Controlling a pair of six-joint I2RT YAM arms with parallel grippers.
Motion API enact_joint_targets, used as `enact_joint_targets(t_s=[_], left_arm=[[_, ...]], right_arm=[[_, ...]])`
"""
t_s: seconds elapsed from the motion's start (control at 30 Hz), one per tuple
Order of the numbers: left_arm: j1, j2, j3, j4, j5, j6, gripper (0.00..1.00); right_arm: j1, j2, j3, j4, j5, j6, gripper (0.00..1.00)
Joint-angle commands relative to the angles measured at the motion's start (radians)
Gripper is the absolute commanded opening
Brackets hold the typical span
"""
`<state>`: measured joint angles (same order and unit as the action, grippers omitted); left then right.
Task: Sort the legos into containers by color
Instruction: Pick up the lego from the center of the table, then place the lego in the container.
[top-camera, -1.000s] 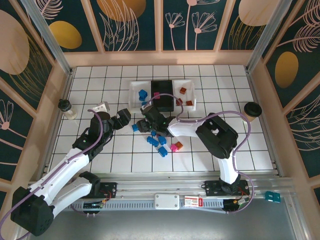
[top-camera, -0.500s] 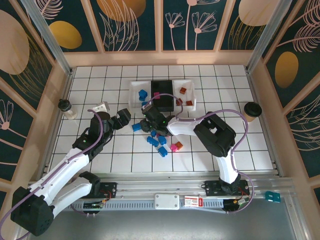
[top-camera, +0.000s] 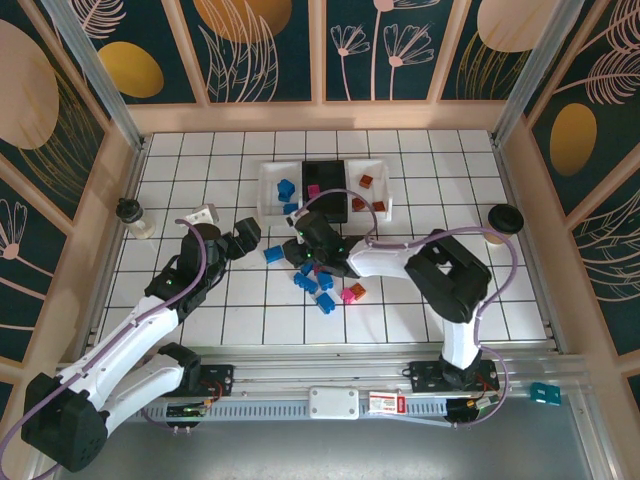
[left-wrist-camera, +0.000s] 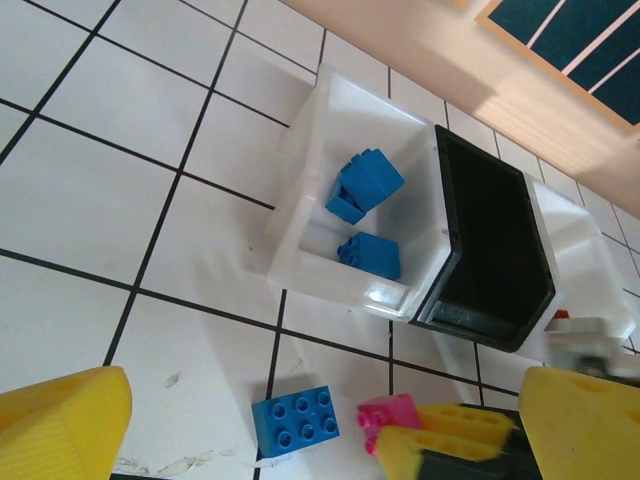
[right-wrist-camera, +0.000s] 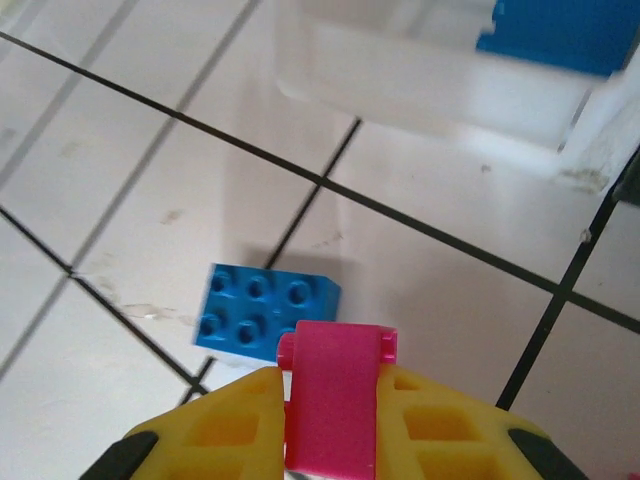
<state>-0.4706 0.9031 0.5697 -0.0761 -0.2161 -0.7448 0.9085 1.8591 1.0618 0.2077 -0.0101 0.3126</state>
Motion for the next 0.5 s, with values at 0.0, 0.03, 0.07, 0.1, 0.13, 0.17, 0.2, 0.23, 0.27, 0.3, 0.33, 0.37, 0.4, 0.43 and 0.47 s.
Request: enact_joint_targets(t_s=[0.0, 0.03, 0.07, 0.1, 0.13, 0.17, 0.2, 0.23, 0.27, 0.3, 0.33, 0.37, 0.4, 0.43, 0.47], left_arm=[[-0.002, 0.006, -0.017, -0.007, -0.016, 0.018, 0.99], [-0.002, 0.008, -0.019, -0.006, -0.015, 0.018, 0.99], [-0.002, 0.009, -0.021, -0.005, -0.015, 0.019, 0.99], [-0.002, 0.011, -0.023, -0.004, -0.015, 0.02, 0.99], [-0.002, 0.012, -0.025, -0.003, -0.014, 0.022, 0.99], [-0.002, 0.014, -0.027, -0.002, -0.014, 0.025, 0.99], [-0.002, 0.017, -0.027, -0.001, -0.014, 0.025, 0.99], [-0.002, 0.021, -0.028, 0.001, -0.013, 0.025, 0.99], [-0.002, 0.026, -0.029, 0.002, -0.011, 0.027, 0.99], [-0.002, 0.031, -0.031, 0.005, -0.009, 0.028, 0.99], [-0.002, 0.036, -0.031, 0.01, -0.006, 0.029, 0.99], [-0.002, 0.043, -0.034, 0.012, -0.003, 0.03, 0.99], [-0.002, 0.048, -0.036, 0.018, 0.003, 0.033, 0.99], [-0.002, 0.055, -0.039, 0.026, 0.013, 0.037, 0.99], [-0.002, 0.066, -0.038, 0.028, 0.019, 0.042, 0.99]], right_arm=[[-0.028, -0.129, -0.055, 0.097, -0.029, -0.002, 0.18], [-0.043, -0.164, -0.078, 0.104, -0.033, 0.004, 0.18], [-0.061, -0.19, -0.095, 0.107, -0.032, 0.008, 0.18], [-0.086, -0.22, -0.11, 0.103, -0.027, 0.011, 0.18], [-0.115, -0.245, -0.126, 0.096, -0.019, 0.013, 0.18], [-0.139, -0.263, -0.133, 0.086, -0.014, 0.016, 0.18], [-0.17, -0.278, -0.135, 0.073, -0.009, 0.016, 0.17], [-0.196, -0.284, -0.128, 0.057, -0.006, 0.013, 0.17], [-0.214, -0.281, -0.115, 0.039, 0.001, 0.009, 0.17], [-0.233, -0.272, -0.096, 0.016, 0.015, 0.005, 0.17], [-0.249, -0.254, -0.074, -0.004, 0.021, 0.001, 0.16], [-0.262, -0.233, -0.055, -0.012, 0.021, -0.002, 0.16], [-0.272, -0.207, -0.033, -0.025, 0.021, -0.004, 0.16], [-0.282, -0.173, 0.003, -0.039, 0.021, -0.012, 0.17], [-0.285, -0.143, 0.036, -0.056, 0.021, -0.021, 0.17]])
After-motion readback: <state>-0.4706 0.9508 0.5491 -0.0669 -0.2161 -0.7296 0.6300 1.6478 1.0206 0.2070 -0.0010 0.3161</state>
